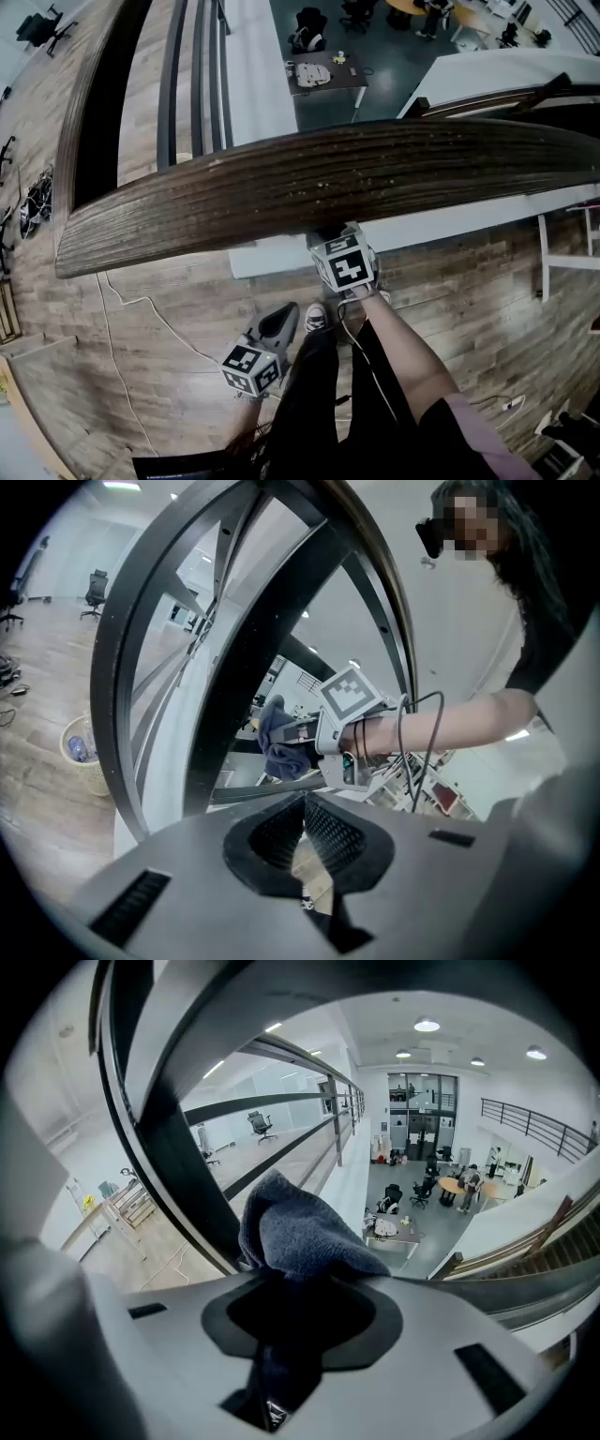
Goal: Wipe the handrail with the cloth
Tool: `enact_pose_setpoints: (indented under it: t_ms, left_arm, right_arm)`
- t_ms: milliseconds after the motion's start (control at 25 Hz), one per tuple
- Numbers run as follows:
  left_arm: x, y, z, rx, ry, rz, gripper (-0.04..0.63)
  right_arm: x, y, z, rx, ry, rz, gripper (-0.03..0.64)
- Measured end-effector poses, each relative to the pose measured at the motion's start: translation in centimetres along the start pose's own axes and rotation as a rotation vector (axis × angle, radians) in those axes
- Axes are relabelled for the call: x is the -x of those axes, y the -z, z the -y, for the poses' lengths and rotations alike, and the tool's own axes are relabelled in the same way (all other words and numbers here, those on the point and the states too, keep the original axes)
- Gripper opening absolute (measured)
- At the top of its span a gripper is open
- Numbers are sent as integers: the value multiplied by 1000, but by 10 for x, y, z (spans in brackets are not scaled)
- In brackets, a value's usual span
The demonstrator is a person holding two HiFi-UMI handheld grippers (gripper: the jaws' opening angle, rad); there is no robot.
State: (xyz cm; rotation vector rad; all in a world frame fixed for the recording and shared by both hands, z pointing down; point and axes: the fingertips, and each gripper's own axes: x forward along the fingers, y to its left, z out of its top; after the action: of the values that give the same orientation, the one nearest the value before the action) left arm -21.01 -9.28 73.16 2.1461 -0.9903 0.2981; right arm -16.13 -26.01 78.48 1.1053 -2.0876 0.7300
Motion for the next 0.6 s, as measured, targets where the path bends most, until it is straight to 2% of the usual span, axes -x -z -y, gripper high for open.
enact_pose_setpoints:
  t_ms: [440,600]
  left_arm:
    - [-52,-5,59,-46,31,-23,0]
    - [-76,-6,88,-66,58,-43,0]
  right_arm:
    - [51,31,109,-33,76,15,109]
    - [67,57,144,-27,86,-45,109]
